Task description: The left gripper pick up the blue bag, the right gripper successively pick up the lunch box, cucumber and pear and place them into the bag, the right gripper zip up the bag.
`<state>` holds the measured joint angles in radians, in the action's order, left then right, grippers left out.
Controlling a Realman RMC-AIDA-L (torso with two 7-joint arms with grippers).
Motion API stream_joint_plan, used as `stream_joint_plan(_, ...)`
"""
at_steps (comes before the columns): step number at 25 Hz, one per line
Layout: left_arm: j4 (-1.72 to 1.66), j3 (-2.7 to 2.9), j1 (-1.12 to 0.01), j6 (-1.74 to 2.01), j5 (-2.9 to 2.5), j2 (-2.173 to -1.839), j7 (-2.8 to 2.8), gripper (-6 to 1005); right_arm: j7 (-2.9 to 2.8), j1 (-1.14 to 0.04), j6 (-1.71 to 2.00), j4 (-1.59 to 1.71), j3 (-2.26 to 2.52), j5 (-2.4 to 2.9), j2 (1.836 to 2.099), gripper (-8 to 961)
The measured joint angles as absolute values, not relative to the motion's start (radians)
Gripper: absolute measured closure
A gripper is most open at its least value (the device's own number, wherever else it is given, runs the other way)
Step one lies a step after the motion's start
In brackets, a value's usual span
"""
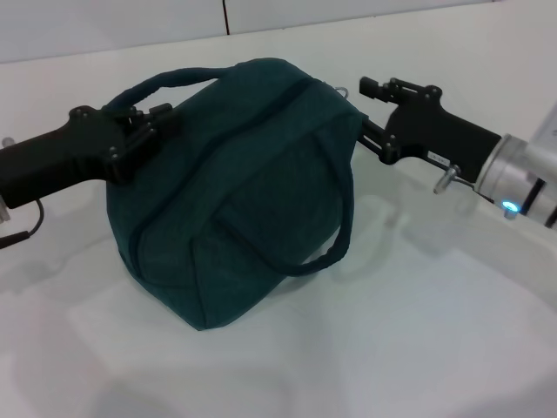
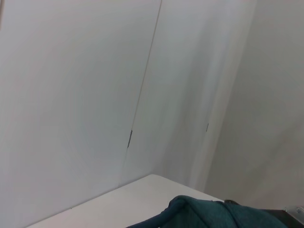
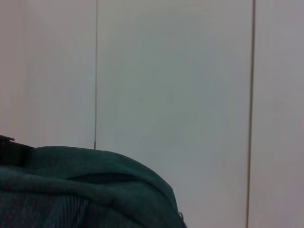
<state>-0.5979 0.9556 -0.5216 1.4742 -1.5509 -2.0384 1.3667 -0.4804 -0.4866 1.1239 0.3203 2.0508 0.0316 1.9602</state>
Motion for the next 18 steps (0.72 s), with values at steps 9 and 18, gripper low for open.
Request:
stream_joint_plan(9,-0.600,0.951,-0.522,1.474,-1.551,-2.039,1.367,928,-0.477,-0.554,1.057,0.323,2.052,0.069,1.962,594)
stream_joint_plan(18,-0.600,0.949,-0.524,1.472,-1.551,-2.039,1.367,925,-0.467,-0.551,1.066,0.329,2.052,0.069,1.969,629)
